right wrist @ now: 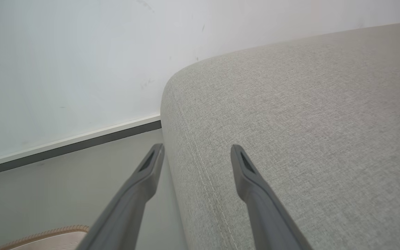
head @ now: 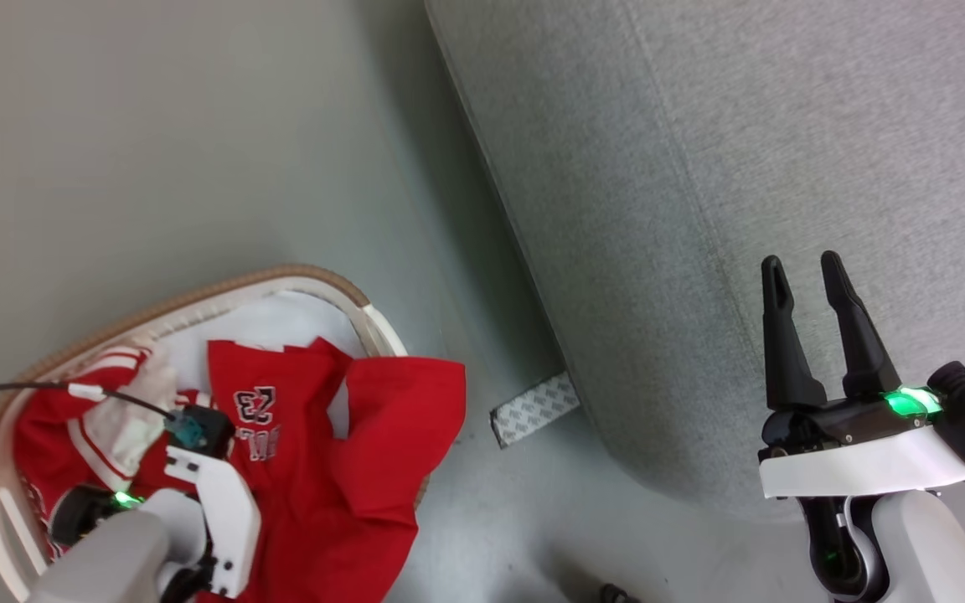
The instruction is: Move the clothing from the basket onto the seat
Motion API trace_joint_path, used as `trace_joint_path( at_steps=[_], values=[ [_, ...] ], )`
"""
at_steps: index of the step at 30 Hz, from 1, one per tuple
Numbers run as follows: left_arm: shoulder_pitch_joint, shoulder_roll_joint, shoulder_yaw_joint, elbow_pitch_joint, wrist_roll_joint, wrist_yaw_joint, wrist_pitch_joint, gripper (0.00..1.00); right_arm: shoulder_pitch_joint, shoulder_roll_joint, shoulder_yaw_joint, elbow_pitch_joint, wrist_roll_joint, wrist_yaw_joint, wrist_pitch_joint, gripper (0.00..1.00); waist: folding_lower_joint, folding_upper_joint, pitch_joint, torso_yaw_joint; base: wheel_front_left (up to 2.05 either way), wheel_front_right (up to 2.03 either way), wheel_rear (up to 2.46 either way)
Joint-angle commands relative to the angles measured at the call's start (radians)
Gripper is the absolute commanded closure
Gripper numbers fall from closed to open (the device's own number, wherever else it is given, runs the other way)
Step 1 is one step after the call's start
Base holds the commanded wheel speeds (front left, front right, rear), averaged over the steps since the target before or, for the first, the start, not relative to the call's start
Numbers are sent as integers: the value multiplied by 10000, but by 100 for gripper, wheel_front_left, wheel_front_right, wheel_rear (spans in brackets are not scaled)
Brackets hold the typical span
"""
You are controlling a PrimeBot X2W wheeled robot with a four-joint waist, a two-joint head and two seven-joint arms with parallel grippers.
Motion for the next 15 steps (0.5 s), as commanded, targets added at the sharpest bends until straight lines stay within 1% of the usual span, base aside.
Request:
trace_joint_path(
  at_steps=[1, 8, 10, 15],
  values=[
    [-39, -85, -76, 34, -126, 7, -161, 100, -34, -12, -84, 98, -157, -24, -21, 0, -1, 0, -270, 72, 0, 0, 0],
    [279, -735, -498, 24, -643, 6, -1444, 100, 41, -16, -462, 327, -850, -24, -21, 0, -1, 0, -1658, 744, 0, 0, 0],
    [356, -971, -633, -84, -800, 6, -1882, 100, 44, -18, -615, 414, -1058, -24, -21, 0, -1, 0, -2140, 1034, 0, 0, 0],
    [571, -1310, -988, -380, -1193, 7, -2884, 100, 144, -22, -799, 625, -1585, -24, -21, 0, -1, 0, -3234, 1779, 0, 0, 0]
  ],
)
